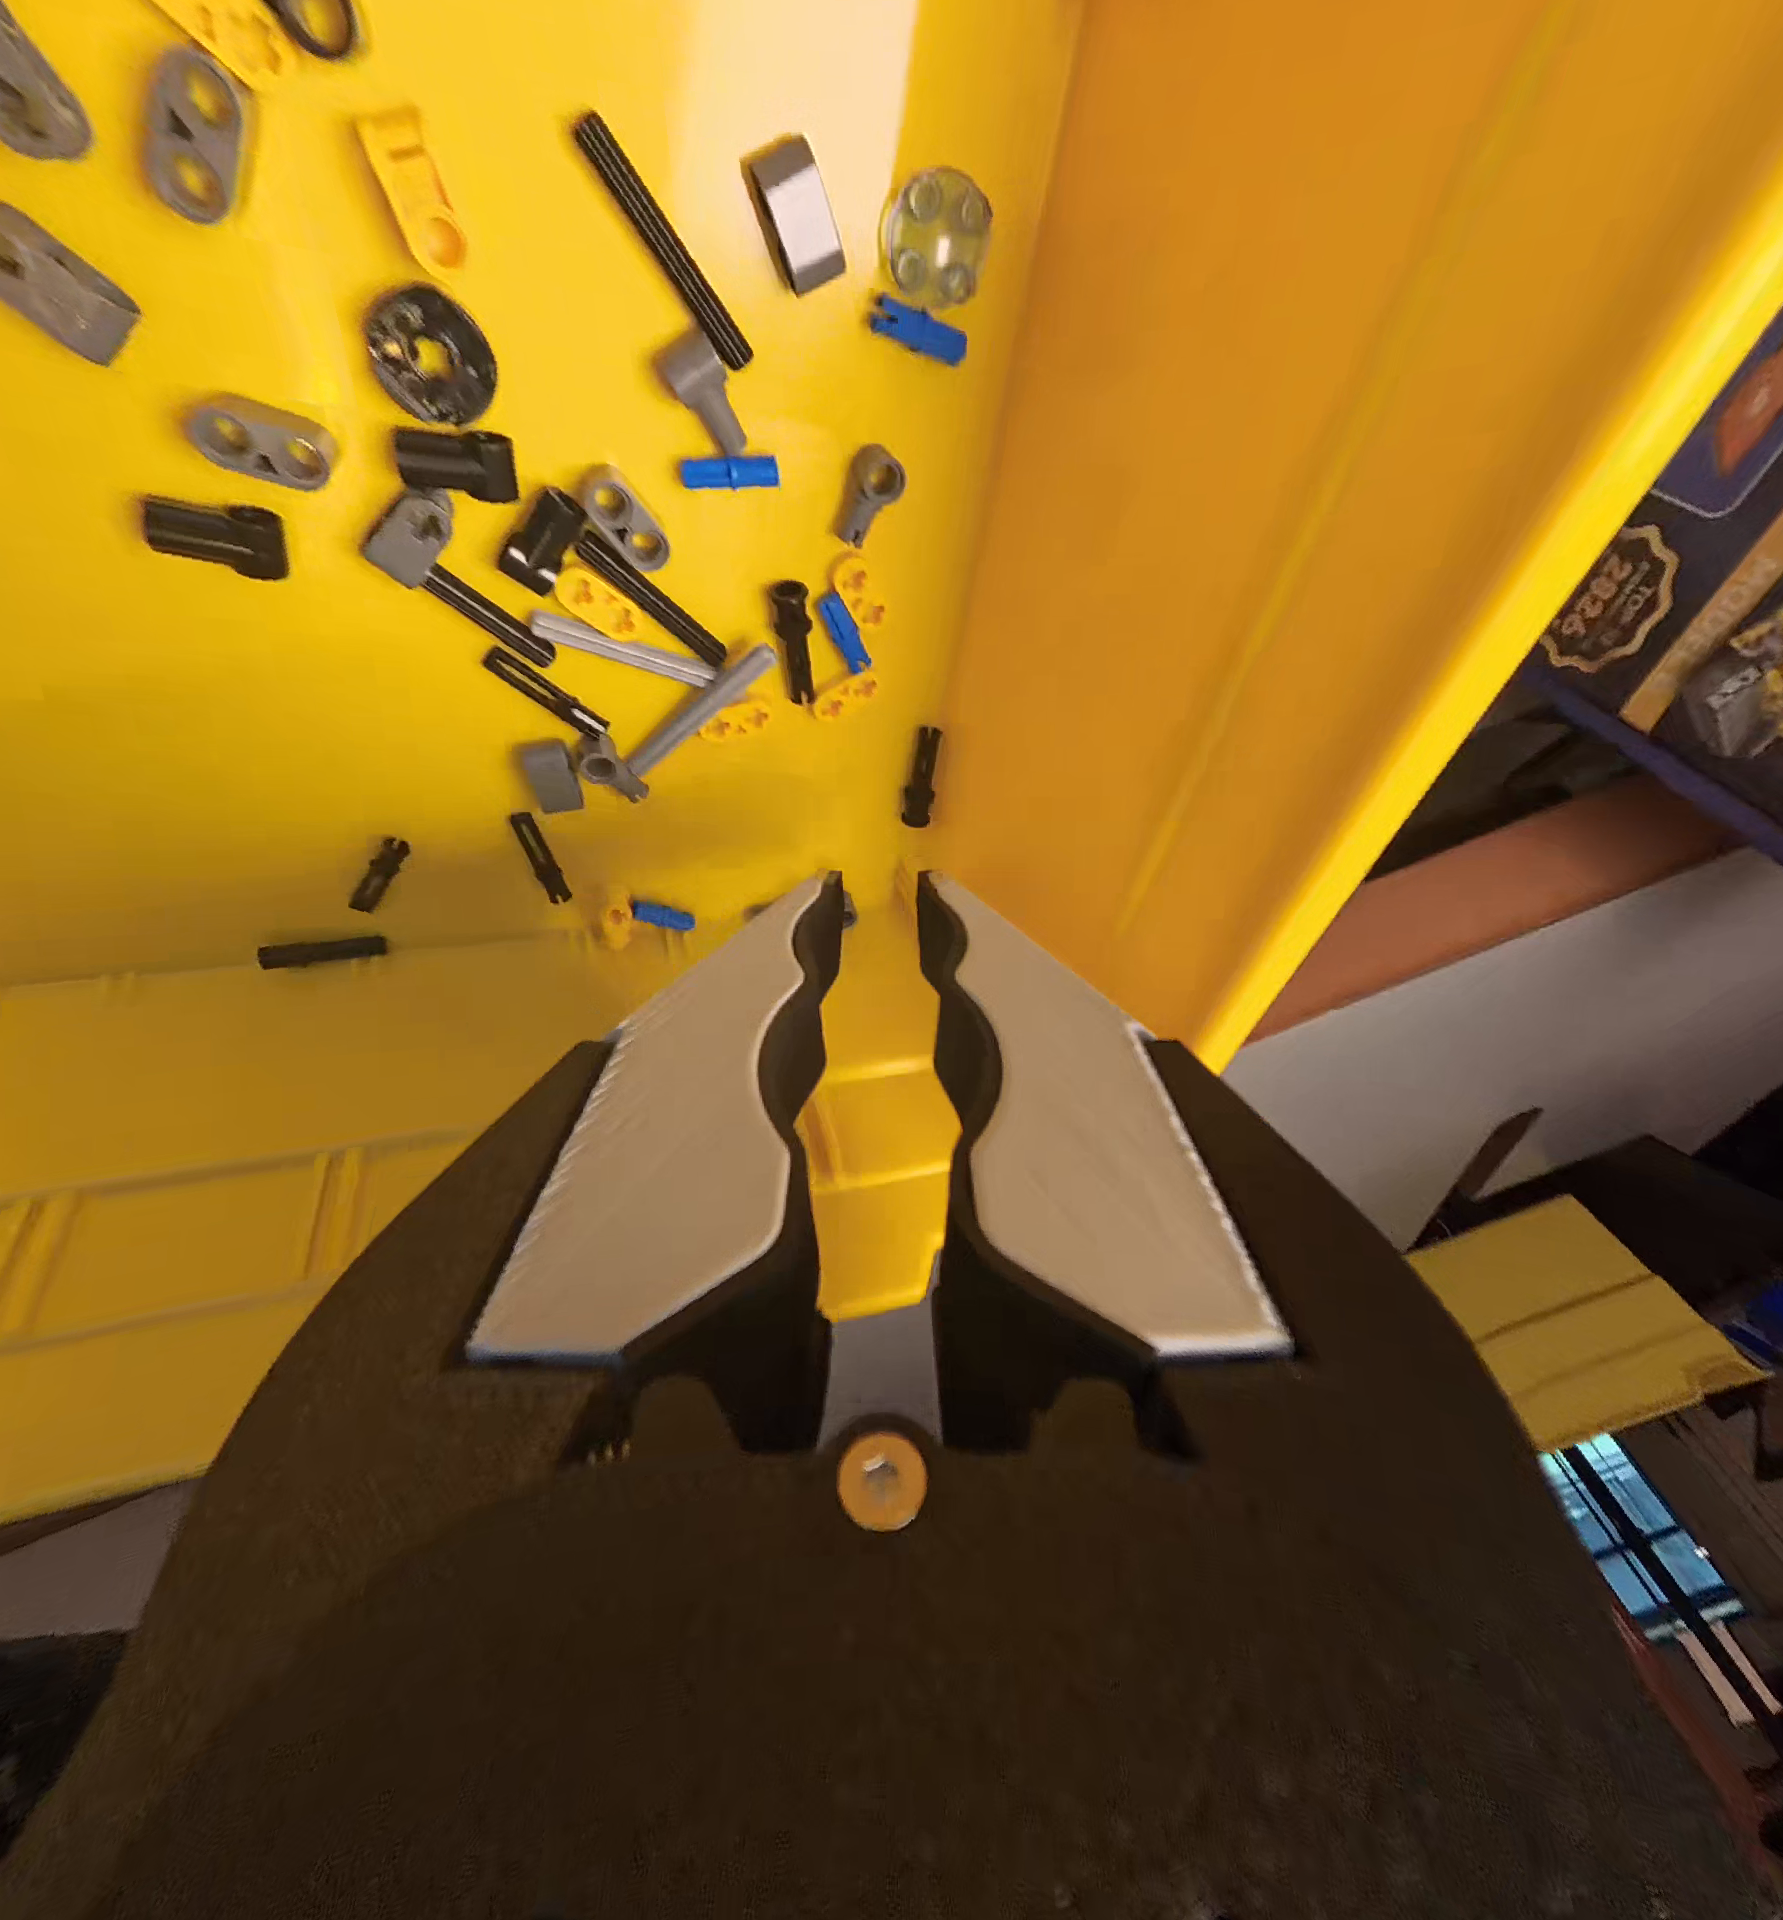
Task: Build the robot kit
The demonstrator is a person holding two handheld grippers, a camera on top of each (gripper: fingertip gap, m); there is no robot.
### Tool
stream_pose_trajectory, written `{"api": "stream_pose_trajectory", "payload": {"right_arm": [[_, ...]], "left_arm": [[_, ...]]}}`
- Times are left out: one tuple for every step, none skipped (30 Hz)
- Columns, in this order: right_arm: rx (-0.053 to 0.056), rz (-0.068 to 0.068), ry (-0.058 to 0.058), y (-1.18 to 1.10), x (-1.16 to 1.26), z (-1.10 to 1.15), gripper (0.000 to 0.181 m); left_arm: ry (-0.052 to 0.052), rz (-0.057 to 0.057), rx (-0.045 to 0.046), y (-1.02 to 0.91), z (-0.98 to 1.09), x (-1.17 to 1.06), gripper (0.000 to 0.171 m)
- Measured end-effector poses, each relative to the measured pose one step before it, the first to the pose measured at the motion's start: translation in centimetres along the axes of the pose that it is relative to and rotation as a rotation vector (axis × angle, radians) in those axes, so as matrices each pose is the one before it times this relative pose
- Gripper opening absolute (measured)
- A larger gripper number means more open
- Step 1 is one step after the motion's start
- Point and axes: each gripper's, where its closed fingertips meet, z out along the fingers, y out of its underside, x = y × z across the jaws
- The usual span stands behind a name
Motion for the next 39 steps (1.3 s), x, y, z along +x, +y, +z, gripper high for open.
{"api": "stream_pose_trajectory", "payload": {"right_arm": [[-0.0241,-0.0066,0.0118,0.454,0.187,0.251,0.014],[-0.0265,-0.0115,0.0159,0.452,0.199,0.270,0.014],[-0.0143,-0.0073,0.0092,0.218,0.062,0.275,0.014],[-0.0017,-0.0009,-0.0039,-0.015,-0.146,0.232,0.014],[0.0117,-0.0007,-0.0100,-0.240,-0.265,0.167,0.014],[0.0216,-0.0006,-0.0128,-0.394,-0.321,0.048,0.014],[0.0358,0.0077,-0.0193,-0.617,-0.377,-0.031,0.014],[0.0478,0.0195,-0.0248,-0.791,-0.398,-0.103,0.014],[0.0514,0.0223,-0.0306,-0.856,-0.441,-0.113,0.014],[0.0508,0.0175,-0.0317,-0.839,-0.471,-0.093,0.015],[0.0462,0.0120,-0.0249,-0.785,-0.392,-0.030,0.015],[0.0373,0.0088,-0.0217,-0.678,-0.351,0.018,0.016],[0.0358,0.0060,-0.0298,-0.670,-0.487,0.047,0.017],[0.0383,0.0037,-0.0327,-0.718,-0.578,0.053,0.018],[0.0346,0.0011,-0.0268,-0.671,-0.517,0.089,0.019],[0.0164,-0.0019,-0.0161,-0.392,-0.358,0.159,0.019],[-0.0114,-0.0069,0.0037,0.059,-0.037,0.257,0.019],[-0.0329,-0.0115,0.0167,0.445,0.201,0.308,0.019],[-0.0195,-0.0087,0.0019,0.330,0.012,0.264,0.017],[0.0201,0.0098,-0.0105,-0.206,-0.094,-0.040,0.012],[0.0011,0.0097,0.0101,0.125,0.282,-0.092,0.005],[-0.0129,-0.0032,0.0123,0.412,0.266,-0.043,0.000],[-0.0081,0.0012,0.0014,0.398,0.084,0.014,0.000],[-0.0042,0.0111,0.0040,0.343,0.153,0.020,0.000],[-0.0053,0.0071,0.0148,0.351,0.287,-0.010,0.000],[-0.0092,0.0041,0.0262,0.382,0.452,-0.048,0.000],[0.0000,0.0033,0.0200,0.215,0.326,-0.081,0.000],[0.0170,0.0046,0.0070,-0.085,0.095,-0.125,0.001],[0.0215,0.0052,0.0049,-0.238,0.038,-0.148,0.003],[0.0238,0.0061,-0.0004,-0.329,-0.066,-0.134,0.007],[0.0239,0.0080,-0.0080,-0.405,-0.186,-0.097,0.010],[0.0252,0.0068,-0.0112,-0.463,-0.251,-0.026,0.012],[0.0189,0.0063,-0.0128,-0.398,-0.269,0.081,0.013],[0.0072,0.0049,-0.0064,-0.224,-0.138,0.170,0.014],[-0.0016,0.0031,-0.0008,-0.071,-0.022,0.261,0.016],[-0.0075,0.0013,0.0002,0.055,0.004,0.303,0.016],[-0.0087,-0.0015,0.0002,0.099,-0.009,0.296,0.014],[-0.0154,-0.0078,0.0050,0.190,0.004,0.227,0.009],[-0.0094,-0.0150,0.0137,0.066,0.045,0.085,0.007]], "left_arm": [[-0.0003,-0.0007,0.00175,-0.025,-0.029,-0.010,0.054],[-0.0001,-0.0013,0.00194,-0.028,-0.018,-0.023,0.054],[0.0005,-0.0013,0.00152,-0.023,-0.021,-0.004,0.054],[0.0007,-0.0013,0.00016,0.002,-0.009,-0.011,0.054],[0.0007,-0.0006,-0.00059,0.007,0.006,0.004,0.054],[0.0007,-0.0001,-0.00122,0.013,0.011,0.010,0.054],[0.0005,0.0000,-0.00173,0.028,0.019,-0.002,0.054],[0.0005,-0.0004,-0.00196,0.029,0.027,-0.001,0.054],[0.0002,-0.0008,-0.00235,0.035,0.025,-0.011,0.054],[0.0005,-0.0006,-0.00224,0.031,0.035,0.002,0.054],[0.0003,0.0000,-0.00184,0.029,0.019,-0.005,0.054],[-0.0002,0.0003,-0.00173,0.026,0.019,0.005,0.054],[-0.0006,0.0008,-0.00155,0.024,0.021,-0.004,0.054],[-0.0008,0.0012,-0.00122,0.011,0.011,-0.001,0.054],[-0.0011,0.0018,-0.00047,0.004,-0.003,0.012,0.054],[-0.0011,0.0016,-0.00048,0.012,0.009,0.003,0.054],[-0.0011,0.0015,-0.00059,0.004,0.006,-0.007,0.054],[-0.0007,0.0014,-0.00137,0.012,0.010,0.010,0.054],[0.0001,0.0016,-0.00251,0.043,0.026,0.021,0.054],[0.0006,0.0017,-0.00311,0.037,0.039,0.026,0.054],[-0.0002,0.0019,-0.00286,0.035,0.031,0.014,0.054],[-0.0004,0.0015,-0.00204,0.028,0.017,0.014,0.054],[-0.0004,0.0010,-0.00144,0.021,0.021,0.008,0.053],[-0.0003,0.0006,-0.00162,0.024,0.020,0.002,0.053],[-0.0003,0.0006,-0.00116,0.020,0.014,0.002,0.053],[-0.0005,0.0005,-0.00110,0.008,0.021,-0.011,0.054],[0.0003,0.0003,-0.00170,0.025,0.020,0.012,0.053],[0.0005,0.0006,-0.00217,0.039,0.028,0.013,0.053],[0.0002,0.0009,-0.00199,0.026,0.027,0.007,0.053],[0.0007,0.0011,-0.00161,0.024,0.020,0.013,0.053],[0.0005,0.0011,-0.00141,0.020,0.021,0.020,0.053],[-0.0004,0.0010,-0.00104,0.017,0.014,0.007,0.053],[-0.0007,0.0009,-0.00067,0.016,0.007,-0.005,0.053],[-0.0001,0.0007,-0.00070,0.003,0.014,0.013,0.053],[-0.0004,0.0007,-0.00022,0.002,-0.002,-0.001,0.053],[-0.0008,0.0006,0.00063,-0.007,-0.005,-0.005,0.053],[-0.0006,0.0006,0.00110,-0.009,-0.021,-0.002,0.053],[-0.0008,0.0007,0.00134,-0.025,-0.013,0.003,0.053],[-0.0005,0.0008,0.00118,-0.010,-0.021,-0.001,0.053]]}}
